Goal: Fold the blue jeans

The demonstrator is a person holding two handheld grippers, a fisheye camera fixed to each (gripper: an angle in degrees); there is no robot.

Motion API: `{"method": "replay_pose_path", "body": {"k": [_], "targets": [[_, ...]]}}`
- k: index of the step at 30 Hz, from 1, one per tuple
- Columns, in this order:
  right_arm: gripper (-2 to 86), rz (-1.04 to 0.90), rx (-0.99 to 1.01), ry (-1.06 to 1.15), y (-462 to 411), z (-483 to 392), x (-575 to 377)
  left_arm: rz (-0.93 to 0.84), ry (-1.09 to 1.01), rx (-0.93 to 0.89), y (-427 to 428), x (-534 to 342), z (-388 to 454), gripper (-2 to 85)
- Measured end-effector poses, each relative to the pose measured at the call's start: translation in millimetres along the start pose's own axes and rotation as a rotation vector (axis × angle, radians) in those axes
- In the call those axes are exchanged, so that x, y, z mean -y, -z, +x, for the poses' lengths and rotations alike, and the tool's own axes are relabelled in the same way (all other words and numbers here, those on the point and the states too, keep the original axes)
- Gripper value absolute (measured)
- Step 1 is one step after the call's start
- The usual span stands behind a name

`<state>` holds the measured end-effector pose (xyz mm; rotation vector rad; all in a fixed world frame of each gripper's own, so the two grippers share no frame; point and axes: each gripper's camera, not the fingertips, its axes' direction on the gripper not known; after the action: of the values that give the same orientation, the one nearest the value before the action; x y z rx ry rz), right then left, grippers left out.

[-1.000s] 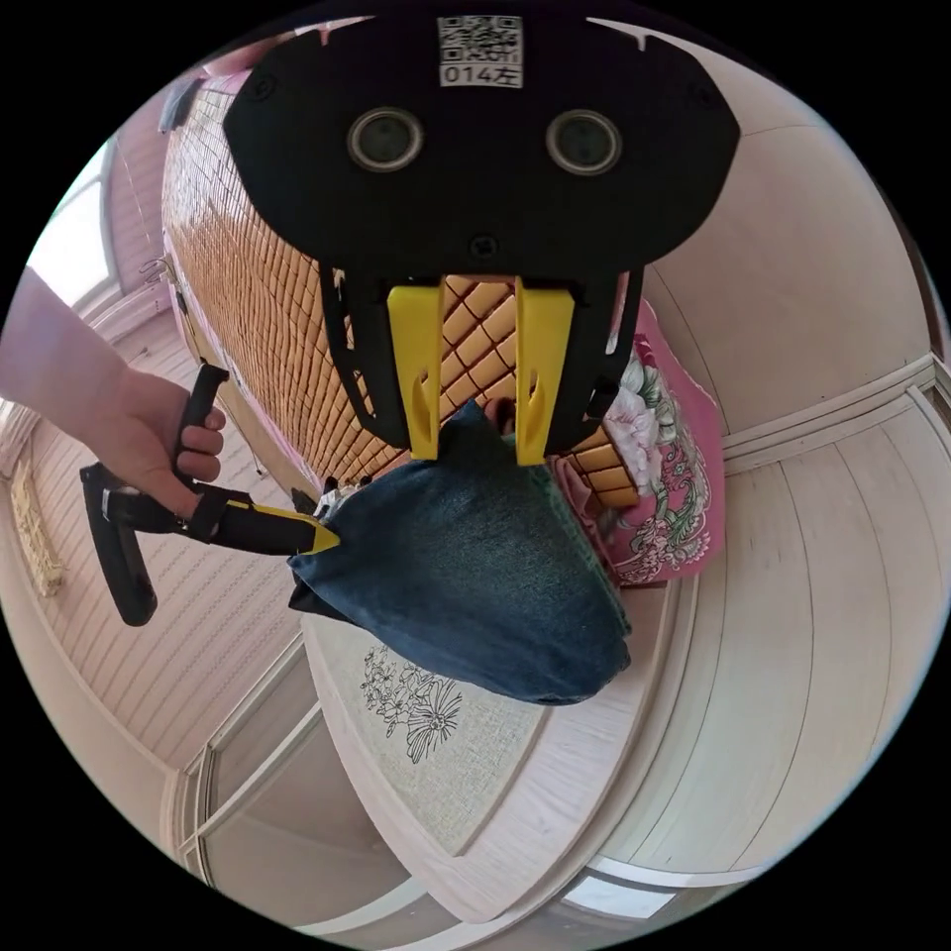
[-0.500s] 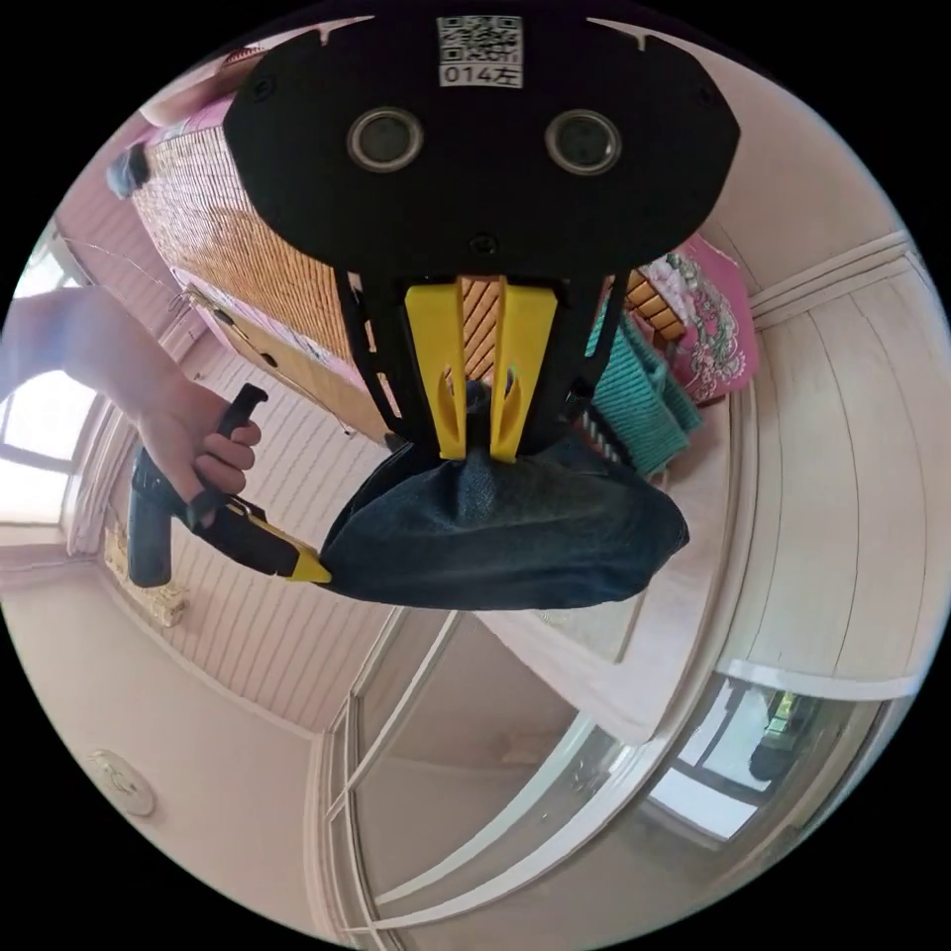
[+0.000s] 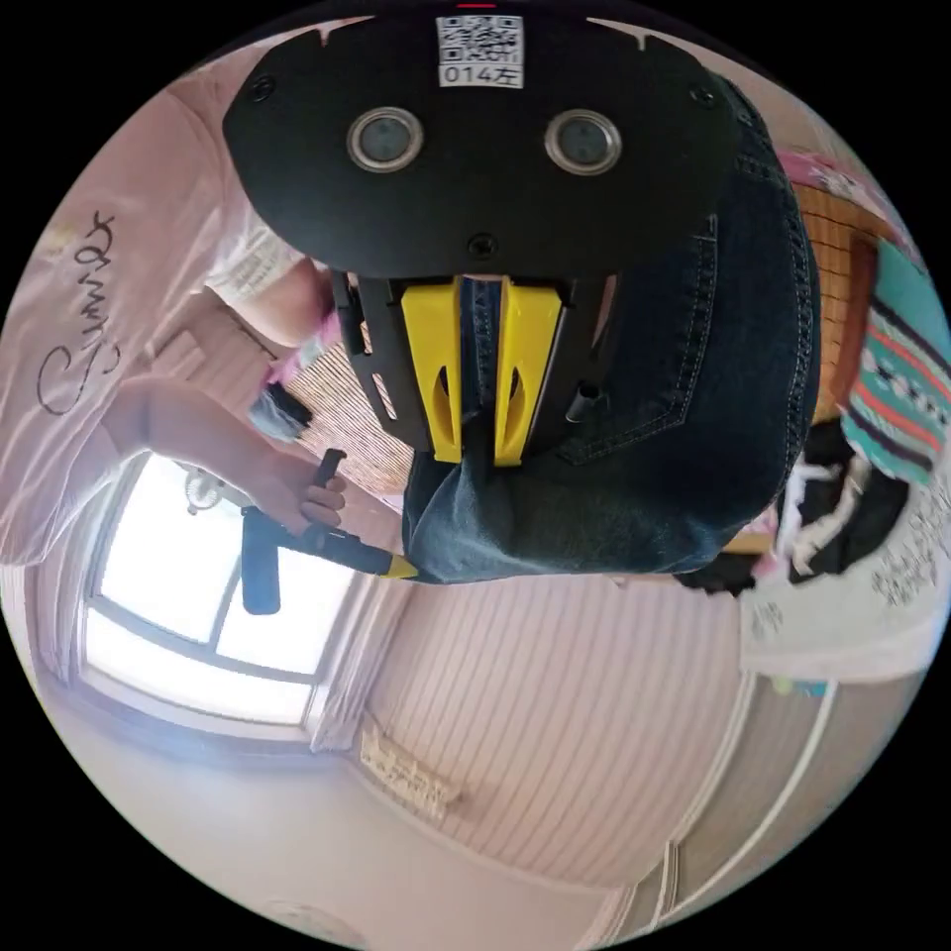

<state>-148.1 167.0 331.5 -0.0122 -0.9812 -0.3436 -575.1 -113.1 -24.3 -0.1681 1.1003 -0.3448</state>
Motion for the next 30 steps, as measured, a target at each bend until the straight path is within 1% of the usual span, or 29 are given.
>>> {"method": "replay_pose_path", "body": {"k": [1,2,3,4,6,8,9,10,11,13,14,16,17,19,21,22,23,24,25,27,28,30], "targets": [[0.1,-0.069,-0.031,-0.022,-7.2,7.3,-16.6,-0.058,0.060,-0.064,-25.0,-20.9,1.3,5.1],[0.1,-0.175,-0.050,-0.088,-18.8,21.2,-47.3,-0.061,0.099,-0.062,-34.9,-40.9,5.5,5.0],[0.1,-0.253,-0.021,-0.172,-26.2,34.5,-73.1,-0.054,0.117,-0.053,-36.0,-50.4,7.5,5.0],[0.1,-0.272,-0.009,-0.222,-27.1,40.2,-83.8,-0.044,0.160,-0.026,-33.4,-67.3,9.1,4.9],[0.0,-0.251,-0.046,-0.322,-16.1,52.0,-107.6,-0.030,0.250,0.041,-20.7,-89.0,4.6,4.9],[-0.2,-0.259,-0.029,-0.371,-7.6,58.7,-110.1,-0.020,0.376,0.207,5.7,-111.9,-7.3,4.9],[-0.3,-0.254,-0.036,-0.369,0.2,60.0,-107.5,-0.021,0.403,0.258,12.6,-116.6,-10.3,5.0],[-0.3,-0.248,-0.044,-0.363,4.6,60.2,-105.3,-0.029,0.440,0.363,24.4,-124.9,-15.7,5.1],[-0.4,-0.237,-0.070,-0.354,13.5,59.9,-100.3,-0.037,0.470,0.462,32.8,-132.1,-21.0,5.6],[-0.3,-0.207,-0.149,-0.339,28.6,56.3,-91.7,-0.054,0.501,0.571,38.5,-140.3,-30.1,7.0],[-0.2,-0.159,-0.207,-0.329,40.7,50.3,-84.5,-0.055,0.532,0.606,37.9,-144.7,-37.3,8.2],[0.2,-0.082,-0.215,-0.257,50.5,31.6,-70.5,-0.072,0.574,0.569,30.1,-145.0,-47.7,9.6],[0.6,-0.069,-0.159,-0.177,47.8,13.5,-60.1,-0.084,0.579,0.542,20.2,-142.3,-51.4,9.8],[1.6,-0.076,-0.008,-0.089,34.9,-18.7,-46.7,-0.107,0.556,0.505,-1.6,-135.8,-52.0,10.1],[7.4,-0.095,0.258,0.028,10.6,-72.7,-39.4,-0.150,0.546,0.475,-27.8,-128.5,-52.8,12.1],[9.2,-0.115,0.311,0.050,3.6,-87.3,-38.8,-0.163,0.530,0.468,-40.8,-123.0,-52.4,13.3],[12.9,-0.163,0.409,0.117,-8.8,-117.9,-38.0,-0.156,0.494,0.484,-47.8,-116.7,-49.0,13.8],[14.5,-0.220,0.494,0.226,-18.4,-149.0,-38.0,-0.147,0.472,0.495,-49.8,-113.8,-46.5,13.7],[15.3,-0.250,0.520,0.284,-22.0,-163.5,-38.0,-0.116,0.438,0.509,-51.7,-109.4,-41.1,13.5],[15.6,-0.307,0.527,0.449,-28.2,-204.3,-37.5,-0.079,0.381,0.462,-54.5,-106.5,-32.9,12.6],[15.5,-0.321,0.521,0.471,-29.4,-209.9,-37.5,-0.077,0.357,0.428,-56.4,-106.4,-28.2,12.5],[13.6,-0.448,0.476,0.536,-34.3,-219.1,-37.5,-0.076,0.335,0.452,-56.6,-110.0,-19.7,12.2]]}}
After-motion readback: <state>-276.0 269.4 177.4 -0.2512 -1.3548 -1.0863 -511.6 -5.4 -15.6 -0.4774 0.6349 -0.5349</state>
